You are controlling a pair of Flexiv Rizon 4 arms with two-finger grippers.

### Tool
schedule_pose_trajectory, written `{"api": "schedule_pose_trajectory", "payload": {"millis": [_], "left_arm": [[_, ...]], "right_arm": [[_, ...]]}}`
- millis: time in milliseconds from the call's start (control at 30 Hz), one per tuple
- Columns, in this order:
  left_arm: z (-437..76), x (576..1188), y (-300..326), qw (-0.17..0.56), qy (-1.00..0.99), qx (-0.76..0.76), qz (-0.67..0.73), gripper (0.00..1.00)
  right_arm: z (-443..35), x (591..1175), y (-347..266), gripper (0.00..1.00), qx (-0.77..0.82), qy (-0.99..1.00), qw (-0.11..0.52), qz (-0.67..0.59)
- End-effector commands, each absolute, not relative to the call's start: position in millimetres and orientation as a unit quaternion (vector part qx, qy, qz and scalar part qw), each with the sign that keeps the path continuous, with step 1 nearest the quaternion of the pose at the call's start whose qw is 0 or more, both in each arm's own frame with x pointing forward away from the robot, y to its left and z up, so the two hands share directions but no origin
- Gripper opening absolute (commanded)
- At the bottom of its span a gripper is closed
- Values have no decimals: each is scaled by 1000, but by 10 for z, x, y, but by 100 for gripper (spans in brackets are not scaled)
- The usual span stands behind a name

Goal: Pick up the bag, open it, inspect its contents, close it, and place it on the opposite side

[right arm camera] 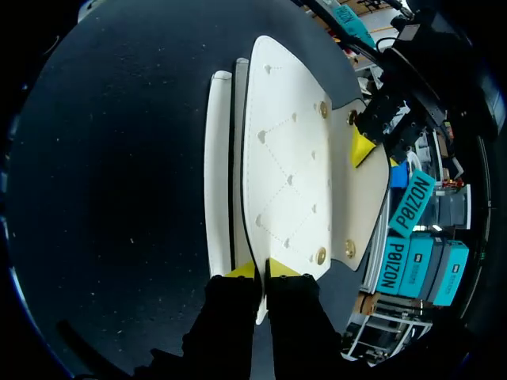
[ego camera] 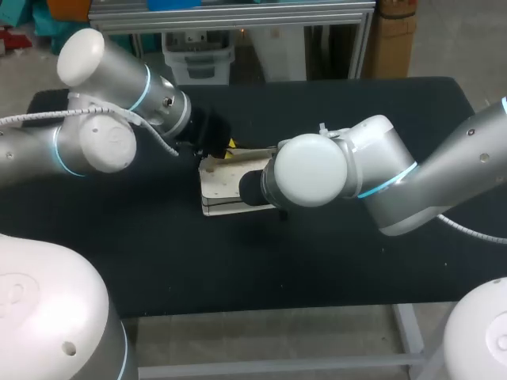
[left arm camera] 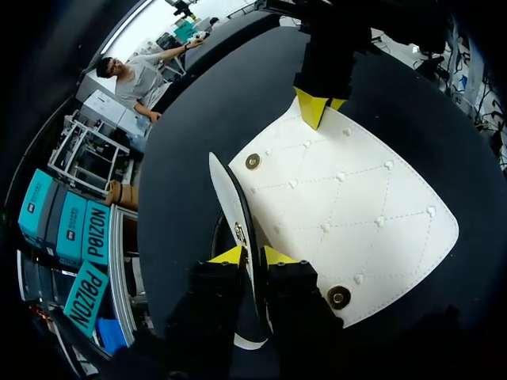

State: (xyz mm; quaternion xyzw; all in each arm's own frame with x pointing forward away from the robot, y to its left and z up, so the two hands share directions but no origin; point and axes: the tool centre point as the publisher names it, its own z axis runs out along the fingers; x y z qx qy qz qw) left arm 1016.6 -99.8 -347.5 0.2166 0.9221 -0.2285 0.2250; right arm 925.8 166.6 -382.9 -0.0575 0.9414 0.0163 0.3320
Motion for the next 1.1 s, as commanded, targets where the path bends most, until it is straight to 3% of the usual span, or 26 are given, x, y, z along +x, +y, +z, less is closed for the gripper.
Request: {"api": "schedule_pose_trajectory", "payload": {"millis": [33, 100, 333, 400, 1100], "left_arm": [[-3469, 10189, -967, 218, 925, 215, -225, 18], [-3469, 10194, -945, 217, 926, 212, -225, 24], [-3500, 10225, -915, 207, 930, 204, -225, 21], [-3513, 10245, -913, 201, 932, 201, -225, 0], [-3252, 10453, -744, 138, 923, 195, -300, 0]], "right_arm": [[-3851, 9254, 1661, 0, -57, 941, 333, 16], [-3851, 9254, 1661, 0, -57, 941, 333, 16], [-3851, 9254, 1661, 0, -57, 941, 333, 16], [-3851, 9254, 1661, 0, -57, 941, 333, 16], [-3851, 9254, 1661, 0, -57, 941, 333, 16]]}}
